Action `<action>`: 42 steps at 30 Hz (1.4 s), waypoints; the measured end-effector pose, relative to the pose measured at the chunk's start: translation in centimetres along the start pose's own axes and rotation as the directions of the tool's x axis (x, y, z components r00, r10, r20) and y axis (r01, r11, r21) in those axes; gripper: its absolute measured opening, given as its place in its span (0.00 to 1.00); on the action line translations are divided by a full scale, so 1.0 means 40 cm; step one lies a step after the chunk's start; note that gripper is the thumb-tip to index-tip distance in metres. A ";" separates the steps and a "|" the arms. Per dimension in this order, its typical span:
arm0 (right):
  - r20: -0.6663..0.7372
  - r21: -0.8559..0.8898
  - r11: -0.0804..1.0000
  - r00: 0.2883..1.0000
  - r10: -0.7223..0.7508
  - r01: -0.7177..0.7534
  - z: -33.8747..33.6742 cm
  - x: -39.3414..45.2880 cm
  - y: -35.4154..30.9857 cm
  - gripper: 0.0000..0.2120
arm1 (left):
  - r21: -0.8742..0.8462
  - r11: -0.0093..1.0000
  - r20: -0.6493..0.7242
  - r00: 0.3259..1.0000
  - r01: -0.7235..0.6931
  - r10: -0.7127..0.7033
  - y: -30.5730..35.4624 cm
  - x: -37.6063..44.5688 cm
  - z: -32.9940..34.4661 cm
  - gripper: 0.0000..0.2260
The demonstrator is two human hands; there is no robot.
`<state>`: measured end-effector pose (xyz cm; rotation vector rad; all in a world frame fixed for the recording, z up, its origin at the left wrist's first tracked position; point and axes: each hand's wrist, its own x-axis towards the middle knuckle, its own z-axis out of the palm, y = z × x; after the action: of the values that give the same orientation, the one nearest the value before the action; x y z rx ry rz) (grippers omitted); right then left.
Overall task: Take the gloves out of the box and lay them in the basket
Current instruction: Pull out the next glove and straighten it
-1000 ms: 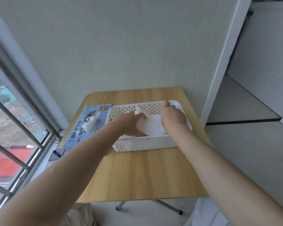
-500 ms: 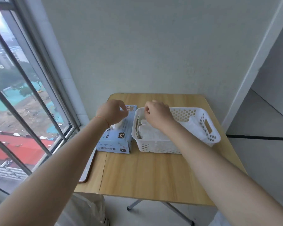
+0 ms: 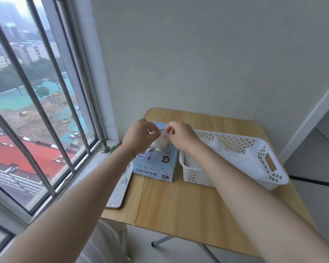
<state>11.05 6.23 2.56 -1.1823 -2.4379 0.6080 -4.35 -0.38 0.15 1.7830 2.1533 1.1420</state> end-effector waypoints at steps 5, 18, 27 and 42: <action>-0.153 0.119 0.991 0.987 -0.040 0.059 -0.005 0.027 -0.018 0.03 | -0.002 0.996 0.250 0.965 0.089 -0.085 -0.019 0.006 -0.006 0.27; -0.410 0.379 0.915 0.912 0.030 0.140 -0.101 0.051 -0.075 0.03 | -0.185 0.971 0.123 0.984 0.153 -0.132 -0.010 -0.001 -0.023 0.16; -0.124 0.861 0.504 0.988 0.094 0.060 -0.161 -0.011 -0.105 0.06 | -0.620 0.761 0.148 0.981 0.192 -0.126 0.116 0.005 -0.085 0.12; 0.346 0.581 0.779 0.938 0.026 -0.236 -0.188 -0.067 -0.033 0.30 | -0.508 0.831 0.222 0.967 0.226 -0.127 0.146 -0.026 -0.101 0.05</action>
<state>15.48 4.98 9.24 -1.0235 -2.1030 1.6126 -1.55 -3.05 6.19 1.3475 1.6388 1.3071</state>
